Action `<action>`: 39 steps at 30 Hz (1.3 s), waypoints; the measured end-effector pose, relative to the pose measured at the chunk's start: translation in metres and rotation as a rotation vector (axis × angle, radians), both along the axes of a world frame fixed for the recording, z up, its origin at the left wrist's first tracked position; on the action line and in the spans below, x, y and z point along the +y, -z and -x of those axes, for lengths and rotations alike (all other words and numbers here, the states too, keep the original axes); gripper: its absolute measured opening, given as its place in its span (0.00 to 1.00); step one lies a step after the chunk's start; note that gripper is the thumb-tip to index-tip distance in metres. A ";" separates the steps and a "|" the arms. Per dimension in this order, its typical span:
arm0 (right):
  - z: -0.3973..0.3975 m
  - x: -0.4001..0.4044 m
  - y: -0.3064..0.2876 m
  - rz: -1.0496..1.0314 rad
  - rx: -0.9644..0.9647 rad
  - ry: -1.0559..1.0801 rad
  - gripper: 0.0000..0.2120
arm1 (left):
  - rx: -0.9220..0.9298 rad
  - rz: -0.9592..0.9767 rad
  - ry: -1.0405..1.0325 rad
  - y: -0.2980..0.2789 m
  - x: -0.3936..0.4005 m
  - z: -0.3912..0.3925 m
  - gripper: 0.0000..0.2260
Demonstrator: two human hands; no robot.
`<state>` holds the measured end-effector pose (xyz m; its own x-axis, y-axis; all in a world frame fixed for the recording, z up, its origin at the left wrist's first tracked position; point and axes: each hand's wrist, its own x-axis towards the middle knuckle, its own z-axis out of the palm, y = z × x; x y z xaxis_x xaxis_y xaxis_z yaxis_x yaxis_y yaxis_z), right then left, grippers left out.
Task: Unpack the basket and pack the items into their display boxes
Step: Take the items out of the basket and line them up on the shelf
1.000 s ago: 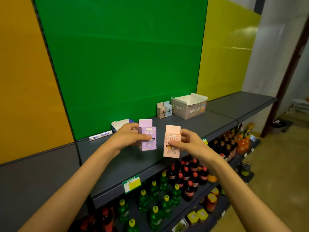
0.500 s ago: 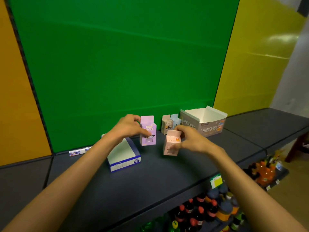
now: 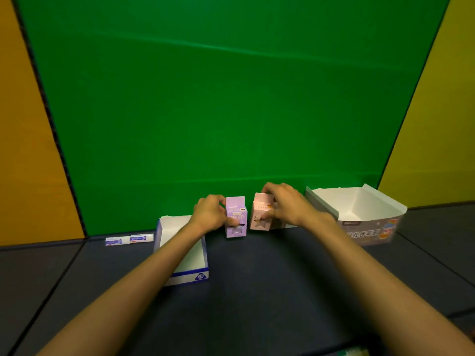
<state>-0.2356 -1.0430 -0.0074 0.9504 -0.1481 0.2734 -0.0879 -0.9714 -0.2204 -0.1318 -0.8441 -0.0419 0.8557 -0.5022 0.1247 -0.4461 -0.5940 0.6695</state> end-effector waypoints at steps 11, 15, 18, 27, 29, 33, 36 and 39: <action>-0.033 -0.016 0.015 0.345 0.004 -0.105 0.29 | -0.070 0.018 -0.075 0.021 -0.027 -0.014 0.18; -0.035 -0.023 0.022 0.478 -0.020 -0.113 0.28 | -0.042 0.024 -0.077 0.028 -0.033 -0.016 0.18; -0.035 -0.026 0.025 0.477 -0.039 -0.107 0.27 | -0.026 0.035 -0.084 0.036 -0.038 -0.017 0.18; -0.025 -0.023 0.027 0.275 -0.174 -0.175 0.23 | -0.072 -0.007 -0.127 0.040 -0.041 -0.012 0.25; -0.022 -0.014 0.028 0.213 -0.209 -0.207 0.19 | -0.117 -0.032 -0.166 0.034 -0.033 -0.005 0.28; -0.018 0.016 0.031 0.089 -0.191 -0.313 0.18 | -0.305 -0.135 -0.219 0.011 0.000 0.017 0.22; -0.020 0.040 0.033 0.028 -0.179 -0.400 0.16 | -0.434 -0.280 -0.246 -0.006 0.037 0.040 0.22; -0.025 0.071 0.032 -0.025 -0.168 -0.478 0.15 | -0.460 -0.376 -0.297 -0.019 0.078 0.063 0.23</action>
